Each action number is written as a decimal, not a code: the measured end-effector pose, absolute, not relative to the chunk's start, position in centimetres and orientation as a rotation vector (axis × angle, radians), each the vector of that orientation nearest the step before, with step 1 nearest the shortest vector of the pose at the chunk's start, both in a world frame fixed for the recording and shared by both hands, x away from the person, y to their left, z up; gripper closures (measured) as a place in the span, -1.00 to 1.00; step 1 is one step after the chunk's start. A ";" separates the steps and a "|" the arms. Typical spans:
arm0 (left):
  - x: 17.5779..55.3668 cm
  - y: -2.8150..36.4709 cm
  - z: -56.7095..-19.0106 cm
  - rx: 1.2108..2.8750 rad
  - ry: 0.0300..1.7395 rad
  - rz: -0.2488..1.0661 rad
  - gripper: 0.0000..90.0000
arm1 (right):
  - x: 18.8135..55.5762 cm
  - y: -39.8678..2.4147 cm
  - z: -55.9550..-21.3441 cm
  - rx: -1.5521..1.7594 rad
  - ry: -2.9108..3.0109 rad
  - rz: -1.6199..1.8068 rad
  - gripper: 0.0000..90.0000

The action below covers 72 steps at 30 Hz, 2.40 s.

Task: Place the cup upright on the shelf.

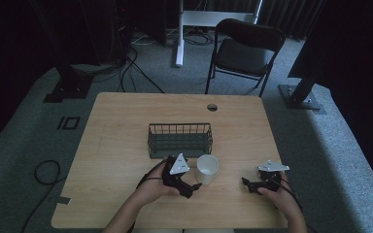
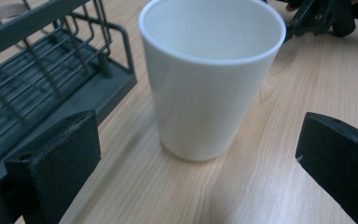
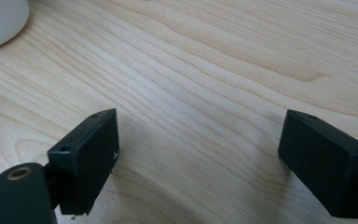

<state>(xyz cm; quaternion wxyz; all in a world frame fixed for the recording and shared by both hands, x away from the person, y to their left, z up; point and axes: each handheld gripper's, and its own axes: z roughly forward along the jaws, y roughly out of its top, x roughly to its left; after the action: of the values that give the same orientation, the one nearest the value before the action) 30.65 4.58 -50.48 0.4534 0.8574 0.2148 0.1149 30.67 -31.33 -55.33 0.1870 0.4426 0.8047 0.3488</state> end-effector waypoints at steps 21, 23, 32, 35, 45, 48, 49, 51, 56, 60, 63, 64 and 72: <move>31.8 1.5 -50.3 2.046 0.491 0.309 -0.99 | 30.7 -31.3 -55.3 1.247 2.266 0.981 -0.73; 31.9 1.3 -50.2 2.046 0.487 0.315 -0.95 | 30.7 -31.3 -55.3 1.247 2.266 0.981 -0.73; 32.1 0.1 -50.3 2.043 0.467 0.309 -0.92 | 30.7 -31.3 -55.3 1.247 2.266 0.981 -0.74; 32.2 -0.3 -50.3 2.026 0.476 0.306 -0.90 | 30.7 -31.3 -55.3 1.247 2.266 0.981 -0.74; 32.2 -0.3 -50.4 2.006 0.491 0.337 -0.55 | 30.7 -31.3 -55.3 1.247 2.266 0.981 -0.73; 32.0 -0.2 -49.9 2.000 0.474 0.314 -0.55 | 30.7 -31.3 -55.3 1.247 2.266 0.981 -0.73; 31.9 -0.1 -49.7 1.997 0.473 0.316 -0.55 | 30.7 -31.3 -55.3 1.247 2.266 0.981 -0.74; 31.8 0.0 -49.1 1.998 0.457 0.317 -0.55 | 30.7 -31.3 -55.3 1.248 2.265 0.982 -0.73; 31.5 0.4 -47.4 1.980 0.433 0.333 -0.55 | 30.7 -31.3 -55.3 1.248 2.265 0.982 -0.73; 31.7 0.9 -46.0 1.947 0.449 0.345 -0.55 | 30.7 -31.3 -55.3 1.247 2.265 0.981 -0.73; 31.8 1.3 -45.1 1.941 0.448 0.365 -0.55 | 30.7 -31.3 -55.3 1.247 2.265 0.981 -0.74; 31.8 1.4 -44.7 1.932 0.453 0.363 -0.55 | 30.7 -31.3 -55.3 1.246 2.266 0.981 -0.73; 32.5 2.1 -41.7 1.890 0.467 0.394 -0.54 | 30.7 -31.3 -55.3 1.246 2.266 0.981 -0.73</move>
<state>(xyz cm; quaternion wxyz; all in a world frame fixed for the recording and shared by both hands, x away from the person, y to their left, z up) 32.49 2.06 -41.67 0.5462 0.7971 0.1968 0.1660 30.67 -31.33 -55.32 0.1869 0.4426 0.8049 0.3484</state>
